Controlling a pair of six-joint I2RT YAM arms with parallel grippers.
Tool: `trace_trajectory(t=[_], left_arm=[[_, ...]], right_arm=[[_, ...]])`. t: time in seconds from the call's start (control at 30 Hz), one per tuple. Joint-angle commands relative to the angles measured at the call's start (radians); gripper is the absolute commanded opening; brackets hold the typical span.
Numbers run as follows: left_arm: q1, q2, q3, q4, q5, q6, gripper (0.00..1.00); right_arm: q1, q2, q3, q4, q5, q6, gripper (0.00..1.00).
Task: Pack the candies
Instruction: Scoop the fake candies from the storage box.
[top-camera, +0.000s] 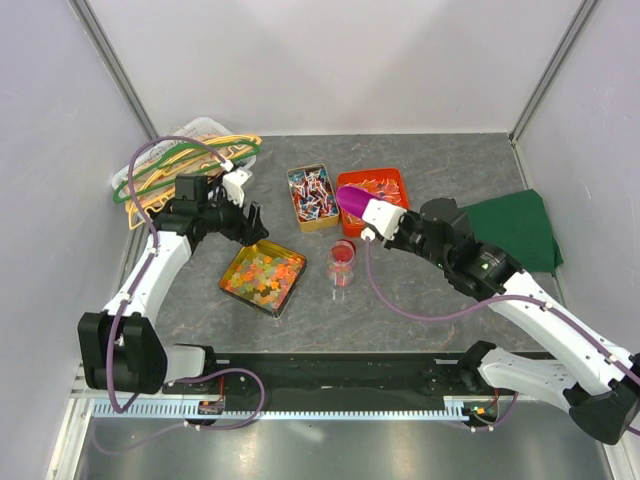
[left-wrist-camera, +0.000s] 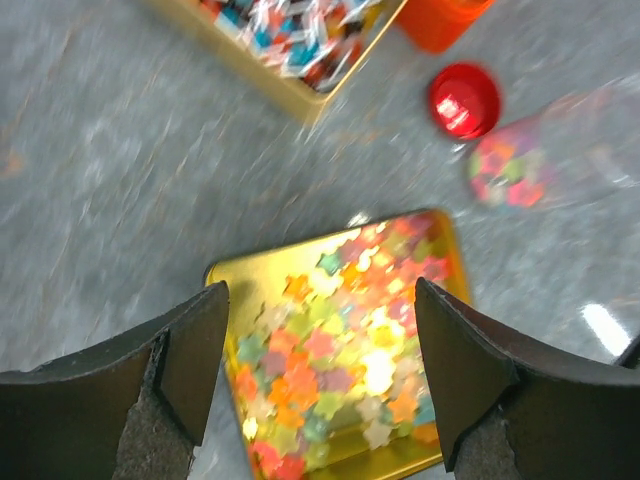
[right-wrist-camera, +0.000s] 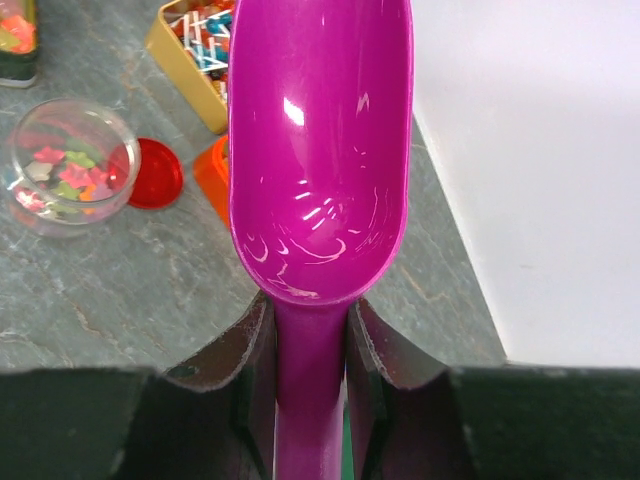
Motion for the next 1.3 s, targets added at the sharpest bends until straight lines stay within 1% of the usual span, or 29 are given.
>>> trace_trajectory(t=[0.0,0.2,0.4,0.53,0.6,0.63,0.67,0.87,0.97,1.27], left_arm=[[0.009,-0.057,-0.042,0.026,-0.106,0.101,0.81],[0.012,-0.049,-0.124,0.096,-0.233,0.165,0.8],[0.018,0.0,-0.179,0.157,-0.283,0.198,0.83],[0.021,0.05,-0.184,0.181,-0.292,0.196,0.85],[0.021,0.074,-0.174,0.178,-0.298,0.198,0.88],[0.021,0.087,-0.171,0.179,-0.298,0.202,0.95],[0.021,0.112,-0.168,0.179,-0.3,0.204,1.0],[0.022,0.192,-0.161,0.216,-0.335,0.208,1.0],[0.021,0.219,-0.154,0.237,-0.356,0.21,0.98],[0.021,0.281,-0.121,0.251,-0.364,0.216,0.8]], right_arm=[[0.006,0.014,0.12,-0.055,0.075,-0.003,0.0],[0.018,0.032,0.135,-0.072,0.06,0.009,0.0],[0.024,0.035,0.126,-0.072,0.057,0.01,0.0],[0.026,0.034,0.123,-0.067,0.044,0.016,0.0],[0.026,0.034,0.123,-0.066,0.04,0.023,0.0],[0.026,0.032,0.124,-0.066,0.035,0.026,0.0],[0.027,0.034,0.124,-0.064,0.031,0.028,0.0],[0.027,0.04,0.124,-0.066,0.014,0.037,0.0],[0.029,0.045,0.124,-0.066,0.006,0.042,0.0],[0.032,0.051,0.115,-0.066,0.003,0.037,0.0]])
